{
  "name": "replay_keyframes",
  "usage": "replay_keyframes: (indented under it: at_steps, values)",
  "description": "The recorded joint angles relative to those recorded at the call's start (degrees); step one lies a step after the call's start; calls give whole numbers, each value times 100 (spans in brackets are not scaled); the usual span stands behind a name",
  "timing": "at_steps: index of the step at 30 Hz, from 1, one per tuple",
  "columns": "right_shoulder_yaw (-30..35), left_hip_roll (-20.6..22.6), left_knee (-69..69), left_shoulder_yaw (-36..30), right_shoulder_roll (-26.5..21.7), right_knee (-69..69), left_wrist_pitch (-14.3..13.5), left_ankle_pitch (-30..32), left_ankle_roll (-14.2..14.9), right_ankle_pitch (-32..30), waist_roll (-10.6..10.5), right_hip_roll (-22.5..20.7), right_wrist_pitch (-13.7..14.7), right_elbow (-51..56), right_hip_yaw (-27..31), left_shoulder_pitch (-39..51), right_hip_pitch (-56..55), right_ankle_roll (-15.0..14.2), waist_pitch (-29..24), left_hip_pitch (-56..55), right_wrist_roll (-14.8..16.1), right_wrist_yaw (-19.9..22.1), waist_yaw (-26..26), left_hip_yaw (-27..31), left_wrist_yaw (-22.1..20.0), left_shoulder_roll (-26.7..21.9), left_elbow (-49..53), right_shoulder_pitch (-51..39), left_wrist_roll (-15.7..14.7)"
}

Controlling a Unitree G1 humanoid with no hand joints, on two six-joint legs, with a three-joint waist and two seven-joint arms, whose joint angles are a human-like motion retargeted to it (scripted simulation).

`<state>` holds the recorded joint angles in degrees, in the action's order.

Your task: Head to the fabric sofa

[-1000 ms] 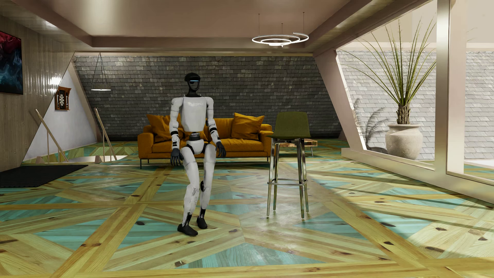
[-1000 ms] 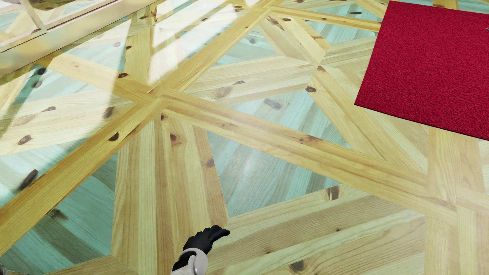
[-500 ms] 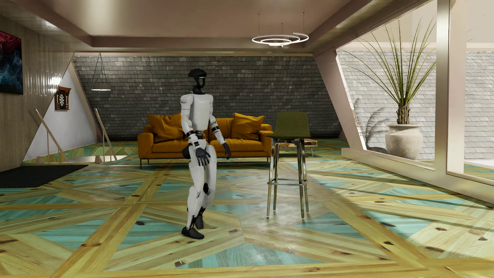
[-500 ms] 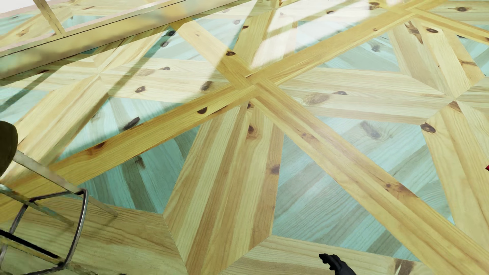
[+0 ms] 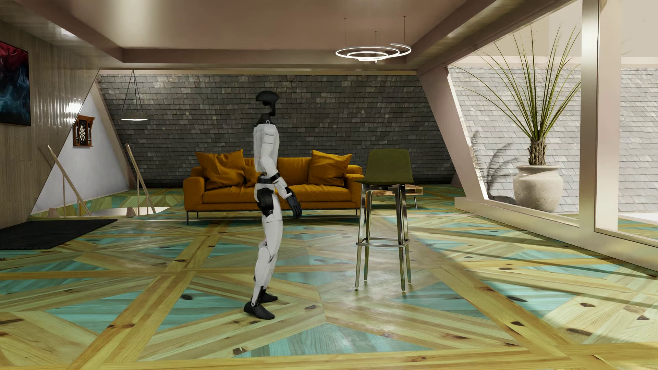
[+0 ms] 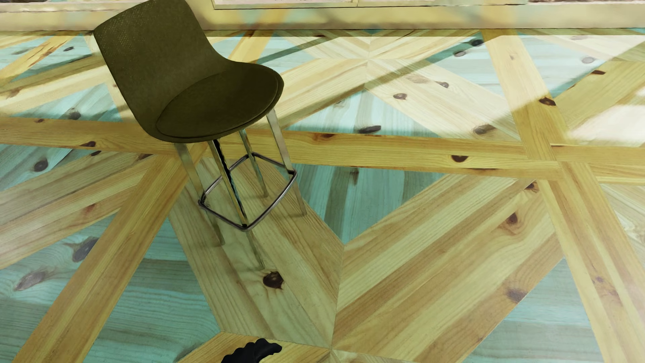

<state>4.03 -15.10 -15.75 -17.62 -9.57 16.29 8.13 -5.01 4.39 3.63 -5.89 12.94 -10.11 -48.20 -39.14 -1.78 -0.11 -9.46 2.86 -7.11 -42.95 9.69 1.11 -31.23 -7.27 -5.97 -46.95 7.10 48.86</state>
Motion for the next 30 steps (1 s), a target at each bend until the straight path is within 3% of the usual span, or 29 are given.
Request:
replay_keyframes:
  at_steps: [3,5,6,8,9,11,13,14,15,17,19,21,22,24,26,27,28,29,30]
  values:
    - [279,529,118,143,-136,336,-51,-129,-228,-197,91,538,-68,-293,-418,-208,178,-339,43,1,-222,-162,120,469,82,10,-326,-207,-249]
    - [223,969,-53,146,-195,1185,125,-333,-430,-236,181,1239,26,-271,-593,-172,113,-306,15,-92,-242,-114,172,819,61,82,-697,-292,-187]
    - [182,1231,-218,120,-228,1863,193,-471,-534,-370,253,1741,86,-181,-561,-130,-20,-147,-36,-141,-225,-80,176,997,48,140,-893,-310,-123]
    - [166,1847,-434,24,-291,3130,252,-672,-728,-201,476,2722,174,90,-373,-24,-294,705,-188,-124,-139,-52,152,1359,62,280,-1126,-337,-8]
    - [147,2142,-466,3,-274,3578,240,-713,-814,145,586,2830,209,245,169,29,-620,875,-266,-58,-97,-12,91,1621,51,296,-1181,-317,20]
    - [83,2542,-549,211,-118,3914,306,-758,-944,464,735,2330,251,477,1398,103,-1300,666,-356,52,-13,68,-16,2240,43,331,-1190,-204,-137]
    - [131,2777,-634,864,26,3603,278,-771,-1033,749,819,1521,332,578,2198,31,-1730,746,-393,138,14,-62,-83,2862,226,439,-749,-107,-711]
    - [197,2869,-645,1180,45,3348,76,-771,-1072,834,841,994,409,588,2701,-77,-1960,810,-413,203,-59,-166,-115,3167,318,450,-347,-89,-991]
    - [299,2938,-623,1345,101,3048,-196,-762,-1110,890,852,410,394,597,3252,-141,-2172,759,-433,289,-172,-259,-133,3466,252,455,75,-126,-1083]
    - [430,3040,-562,1436,159,2367,-920,-741,-1191,727,852,-720,364,572,4293,-252,-2510,592,-474,467,-327,-351,-122,4023,-671,403,882,-110,-809]
    - [561,3138,-494,1521,113,1540,-1433,-713,-1289,251,855,-1115,354,533,4185,-276,-2796,538,-517,620,-392,-424,-40,4461,-1585,511,1369,-15,-764]
    - [705,3230,-401,1438,9,486,-1601,-668,-1403,-202,843,-1324,334,452,3865,-219,-2934,195,-546,796,-417,-492,36,4797,-1483,545,1577,62,-820]
    - [755,3248,-342,1360,-29,-127,-1626,-646,-1471,-420,822,-1503,305,385,4033,-188,-2918,39,-559,912,-422,-514,51,4932,-1342,515,1633,73,-768]
    - [787,3313,-340,1175,-99,-634,-1642,-639,-1634,-463,774,-1696,203,253,4427,-147,-2908,-303,-593,1134,-437,-536,61,5125,-1417,447,1579,58,-570]
    - [657,3366,-370,1005,-95,-149,-1548,-629,-1790,-568,717,-1751,77,169,4651,-145,-2889,-69,-600,1414,-398,-456,34,5268,-1703,392,1171,64,-384]
    - [534,3324,-370,970,-37,-142,-1374,-499,-1836,-794,667,-1749,29,146,4550,-154,-2777,268,-572,1541,-345,-370,16,5296,-1491,382,803,89,-421]
    - [395,3259,-459,972,39,-199,-1068,-291,-1854,-1039,585,-1720,-4,127,4352,-161,-2593,385,-527,1655,-281,-267,1,5228,-1021,374,359,118,-508]
    - [269,3187,-633,940,128,-248,-661,24,-1861,-1070,469,-1749,-24,99,4210,-164,-2442,376,-476,1676,-217,-172,-16,5140,-501,330,-112,129,-506]
    - [160,3143,-902,745,208,-239,-265,404,-1887,-932,337,-1811,-4,7,4130,-226,-2303,336,-424,1638,-173,-98,-44,5011,-11,241,-506,106,-289]
